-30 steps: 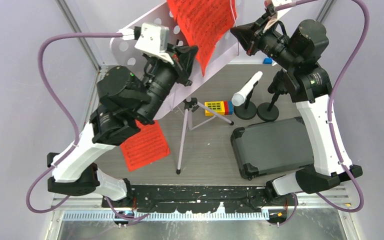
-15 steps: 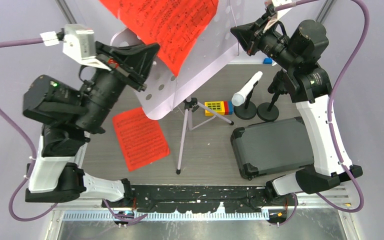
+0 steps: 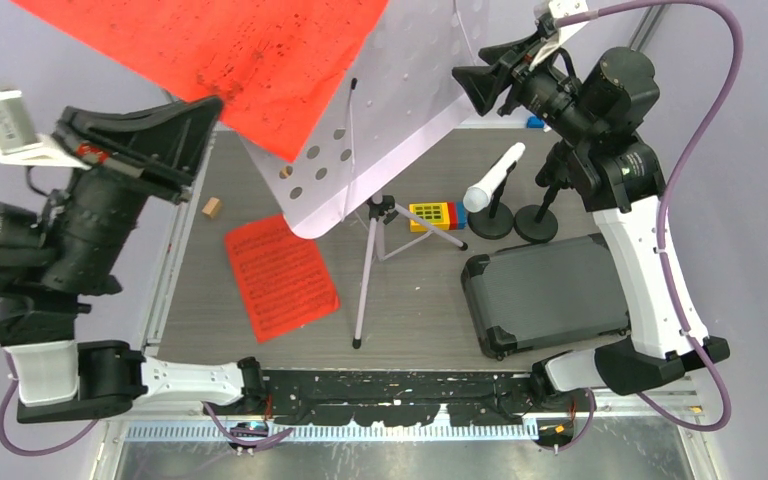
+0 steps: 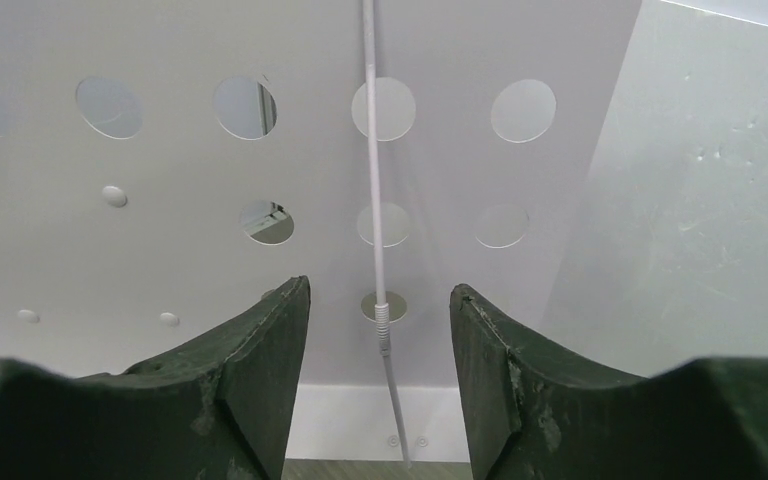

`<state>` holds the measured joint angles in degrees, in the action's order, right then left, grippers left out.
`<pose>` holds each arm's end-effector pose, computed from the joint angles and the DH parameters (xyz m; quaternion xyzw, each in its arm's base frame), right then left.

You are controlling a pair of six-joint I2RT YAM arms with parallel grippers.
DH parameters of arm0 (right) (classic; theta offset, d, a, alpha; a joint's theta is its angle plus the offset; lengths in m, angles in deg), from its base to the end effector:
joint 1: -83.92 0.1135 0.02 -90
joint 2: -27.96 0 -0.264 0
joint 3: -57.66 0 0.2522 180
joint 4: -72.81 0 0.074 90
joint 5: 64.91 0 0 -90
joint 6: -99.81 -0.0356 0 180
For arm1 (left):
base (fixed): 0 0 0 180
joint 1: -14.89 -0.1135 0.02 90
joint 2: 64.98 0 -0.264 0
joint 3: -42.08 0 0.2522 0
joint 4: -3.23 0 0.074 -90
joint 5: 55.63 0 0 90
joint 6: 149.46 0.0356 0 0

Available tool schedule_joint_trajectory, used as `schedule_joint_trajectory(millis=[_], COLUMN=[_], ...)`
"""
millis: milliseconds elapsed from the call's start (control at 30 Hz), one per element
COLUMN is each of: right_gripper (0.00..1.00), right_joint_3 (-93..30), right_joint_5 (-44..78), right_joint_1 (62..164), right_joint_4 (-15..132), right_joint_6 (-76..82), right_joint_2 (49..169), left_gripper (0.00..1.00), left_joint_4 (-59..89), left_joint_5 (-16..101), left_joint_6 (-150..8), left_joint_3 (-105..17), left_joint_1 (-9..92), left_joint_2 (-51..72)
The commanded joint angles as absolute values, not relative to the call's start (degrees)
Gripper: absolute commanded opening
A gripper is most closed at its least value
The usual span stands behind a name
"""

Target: Pack up the instrument practice props

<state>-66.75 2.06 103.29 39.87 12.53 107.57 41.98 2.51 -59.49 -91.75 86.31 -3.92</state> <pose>0.2367 0.0980 0.5728 -0.2704 0.5765 0.2346 0.7345 0.0348 -0.0446 0.6437 0.0665 0.5079 -0.3912 0.7646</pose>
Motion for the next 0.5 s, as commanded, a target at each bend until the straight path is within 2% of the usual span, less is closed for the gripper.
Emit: schedule_joint_trajectory(millis=[0, 467], right_gripper=[0.60, 0.61], right_joint_3=[-65.5, -62.2], right_joint_5=[2.2, 2.2], right_joint_1=[103.2, 103.2], right_joint_4=[44.2, 44.7], right_joint_6=[11.5, 11.6], right_joint_2=[104.9, 103.2], left_gripper=[0.00, 0.00], left_joint_4=[40.7, 39.2], left_joint_5=[1.1, -7.3], left_joint_6=[-60.9, -62.7], left_joint_3=[-89.7, -76.2], left_joint_1=[86.5, 86.5], left_joint_2=[-8.2, -21.6])
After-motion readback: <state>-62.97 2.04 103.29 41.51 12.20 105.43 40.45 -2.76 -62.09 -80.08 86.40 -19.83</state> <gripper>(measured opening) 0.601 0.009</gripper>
